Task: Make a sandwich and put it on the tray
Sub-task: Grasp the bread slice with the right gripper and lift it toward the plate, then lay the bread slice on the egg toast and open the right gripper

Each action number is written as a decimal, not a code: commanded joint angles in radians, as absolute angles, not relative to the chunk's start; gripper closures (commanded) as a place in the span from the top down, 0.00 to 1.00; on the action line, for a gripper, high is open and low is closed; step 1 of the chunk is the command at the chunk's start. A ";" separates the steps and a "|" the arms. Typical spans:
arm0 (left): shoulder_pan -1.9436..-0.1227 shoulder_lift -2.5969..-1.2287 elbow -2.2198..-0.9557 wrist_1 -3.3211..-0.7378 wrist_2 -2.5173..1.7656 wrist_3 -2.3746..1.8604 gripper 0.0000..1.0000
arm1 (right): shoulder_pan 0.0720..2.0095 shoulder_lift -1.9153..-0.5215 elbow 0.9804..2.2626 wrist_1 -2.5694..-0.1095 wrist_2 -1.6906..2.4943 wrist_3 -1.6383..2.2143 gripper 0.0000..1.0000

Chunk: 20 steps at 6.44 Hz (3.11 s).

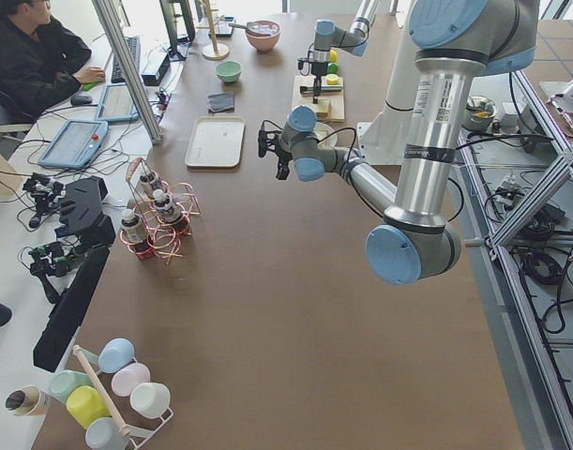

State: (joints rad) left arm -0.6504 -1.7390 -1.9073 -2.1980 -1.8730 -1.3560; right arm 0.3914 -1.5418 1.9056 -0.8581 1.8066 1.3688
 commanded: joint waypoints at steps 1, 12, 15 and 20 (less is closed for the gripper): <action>-0.650 -1.732 -1.908 -2.198 -1.873 -1.356 0.97 | 0.429 -1.542 1.949 -0.850 1.845 1.399 0.00; -0.641 -1.727 -1.901 -2.200 -1.873 -1.358 0.97 | 0.347 -1.207 1.784 -0.865 1.747 1.422 0.00; -0.641 -1.727 -1.899 -2.201 -1.873 -1.356 0.97 | 0.348 -1.204 1.766 -0.865 1.747 1.420 0.21; -0.568 -1.755 -1.887 -2.263 -1.867 -1.431 0.97 | 0.501 -1.206 1.799 -0.929 1.887 1.456 0.99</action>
State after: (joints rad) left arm -0.5976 -1.7438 -1.8914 -2.2438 -1.8704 -1.3870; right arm 0.4393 -1.2021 1.7850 -0.8908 1.8100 1.4554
